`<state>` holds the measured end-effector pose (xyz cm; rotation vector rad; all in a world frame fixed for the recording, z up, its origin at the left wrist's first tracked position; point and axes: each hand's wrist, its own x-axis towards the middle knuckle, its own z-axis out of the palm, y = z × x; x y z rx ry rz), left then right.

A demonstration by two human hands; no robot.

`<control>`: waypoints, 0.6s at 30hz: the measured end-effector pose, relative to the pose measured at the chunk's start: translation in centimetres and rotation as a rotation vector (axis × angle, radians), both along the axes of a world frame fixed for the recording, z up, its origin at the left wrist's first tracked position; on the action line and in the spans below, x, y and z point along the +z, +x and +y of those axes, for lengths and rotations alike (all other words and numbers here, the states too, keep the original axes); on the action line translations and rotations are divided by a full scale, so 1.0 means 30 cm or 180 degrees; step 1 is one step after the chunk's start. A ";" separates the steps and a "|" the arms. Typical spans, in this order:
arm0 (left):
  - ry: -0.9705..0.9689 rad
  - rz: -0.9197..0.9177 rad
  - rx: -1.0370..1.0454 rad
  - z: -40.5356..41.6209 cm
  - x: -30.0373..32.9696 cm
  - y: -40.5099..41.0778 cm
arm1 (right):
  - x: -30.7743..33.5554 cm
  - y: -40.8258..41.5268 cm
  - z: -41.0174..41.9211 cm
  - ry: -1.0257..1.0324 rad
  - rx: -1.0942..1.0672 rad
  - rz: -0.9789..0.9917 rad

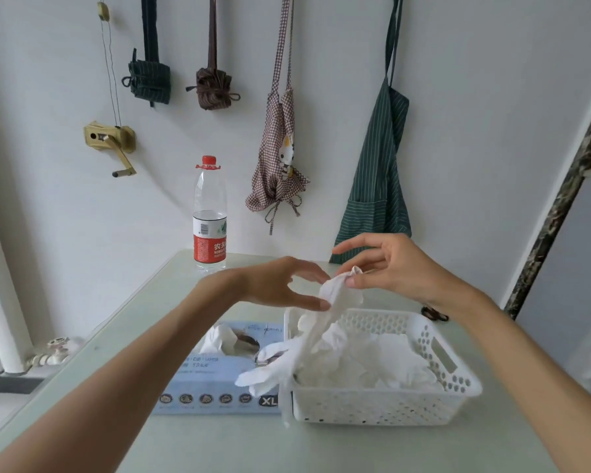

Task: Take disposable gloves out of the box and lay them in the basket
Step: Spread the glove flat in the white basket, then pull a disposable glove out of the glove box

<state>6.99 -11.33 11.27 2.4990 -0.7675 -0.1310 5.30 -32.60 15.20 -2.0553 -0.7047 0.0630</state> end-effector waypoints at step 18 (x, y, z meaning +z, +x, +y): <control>-0.1026 -0.0195 0.0451 -0.061 0.027 0.045 | -0.052 0.114 -0.135 0.1138 -0.1122 0.0397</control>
